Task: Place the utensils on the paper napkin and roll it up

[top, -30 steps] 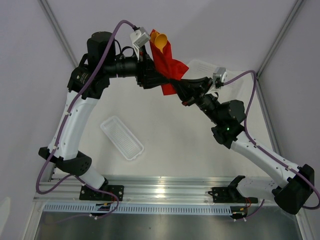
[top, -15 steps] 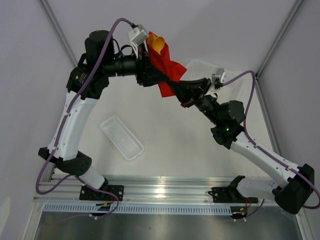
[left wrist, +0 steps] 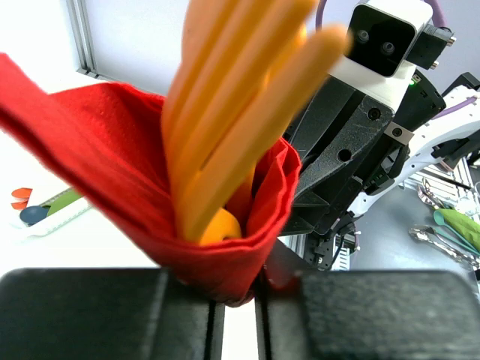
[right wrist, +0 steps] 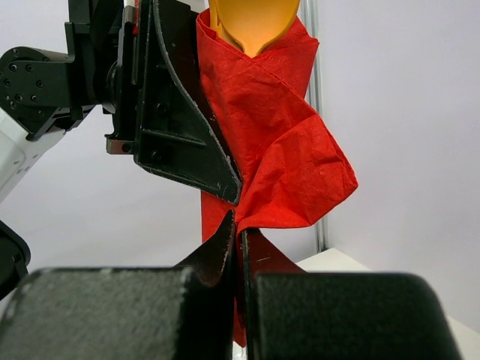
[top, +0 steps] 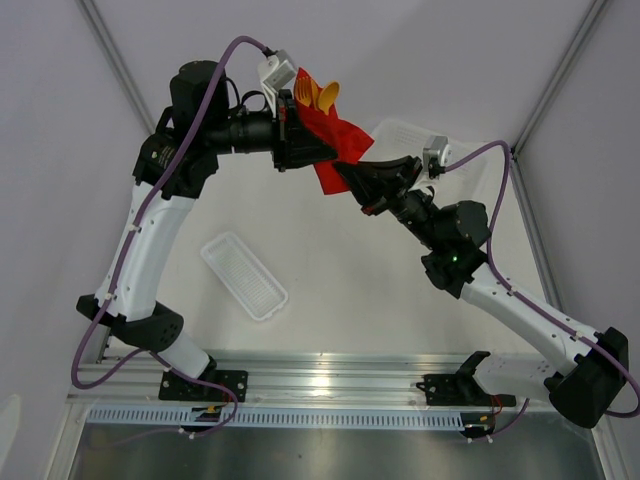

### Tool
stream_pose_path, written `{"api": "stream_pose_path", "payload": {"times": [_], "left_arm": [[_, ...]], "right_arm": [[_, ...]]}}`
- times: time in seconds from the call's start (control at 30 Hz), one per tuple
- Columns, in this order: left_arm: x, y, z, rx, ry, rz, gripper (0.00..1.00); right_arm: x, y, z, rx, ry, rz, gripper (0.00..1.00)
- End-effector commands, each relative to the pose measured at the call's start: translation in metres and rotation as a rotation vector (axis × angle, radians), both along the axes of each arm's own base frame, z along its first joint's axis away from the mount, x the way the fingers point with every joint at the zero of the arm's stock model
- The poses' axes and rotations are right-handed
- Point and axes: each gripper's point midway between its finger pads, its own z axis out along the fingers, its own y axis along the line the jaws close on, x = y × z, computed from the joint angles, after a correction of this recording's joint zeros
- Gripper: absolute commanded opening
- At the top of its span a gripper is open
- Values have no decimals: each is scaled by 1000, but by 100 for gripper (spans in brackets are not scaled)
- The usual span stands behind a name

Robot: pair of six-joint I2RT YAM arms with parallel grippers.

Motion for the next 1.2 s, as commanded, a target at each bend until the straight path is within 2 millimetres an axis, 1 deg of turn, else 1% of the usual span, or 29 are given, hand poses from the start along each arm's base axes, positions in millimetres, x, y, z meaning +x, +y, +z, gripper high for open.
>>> {"api": "stream_pose_path", "payload": {"times": [0.0, 0.1, 0.27, 0.33, 0.43, 0.5, 0.53, 0.57, 0.63, 0.67, 0.73, 0.77, 0.87, 0.97, 1.03, 1.1, 1.13, 1.17], "left_arm": [[-16, 4, 17, -33, -33, -26, 13], [-17, 4, 15, -27, -34, -27, 11], [-12, 6, 9, -9, -40, -2, 7], [-9, 7, 8, -4, -50, 12, 1], [-3, 8, 5, 7, -54, 41, 1], [-1, 8, -2, 22, -47, 46, 1], [-1, 8, -2, 24, -51, 45, 1], [1, 7, -8, 35, -40, 47, 1], [1, 8, -11, 42, -43, 47, 1], [1, 9, -14, 49, -41, 51, 1], [1, 10, -15, 56, -48, 52, 1], [1, 12, -16, 59, -51, 56, 1], [-1, 13, -20, 69, -53, 53, 1], [-1, 14, -24, 78, -48, 53, 1], [-2, 14, -27, 81, -45, 40, 1], [-3, 14, -25, 77, -50, 36, 1], [-4, 13, -30, 82, -37, 26, 1], [-5, 13, -29, 81, -37, 22, 1]], "right_arm": [[-9, -2, 12, 33, -36, 15, 0], [-8, -2, 9, 27, -32, 12, 0], [-10, -2, 7, 12, -43, 12, 0], [-11, -3, 7, 10, -46, 11, 0], [-9, -3, 4, -3, -49, 3, 0], [-6, -1, -1, -20, -35, -4, 2], [-3, -2, -2, -24, -28, -9, 6], [-1, -2, -5, -30, -16, -13, 16], [2, -2, -10, -39, -1, -16, 21], [7, -5, -13, -44, 13, -29, 27], [10, -9, -16, -46, 25, -35, 32], [13, -14, -18, -48, 33, -48, 37], [18, -25, -19, -48, 42, -64, 44], [19, -31, -21, -56, 52, -62, 48], [23, -38, -19, -53, 55, -72, 49], [23, -41, -19, -53, 60, -53, 45], [22, -42, -17, -50, 54, -47, 36], [22, -42, -17, -50, 54, -42, 31]]}}
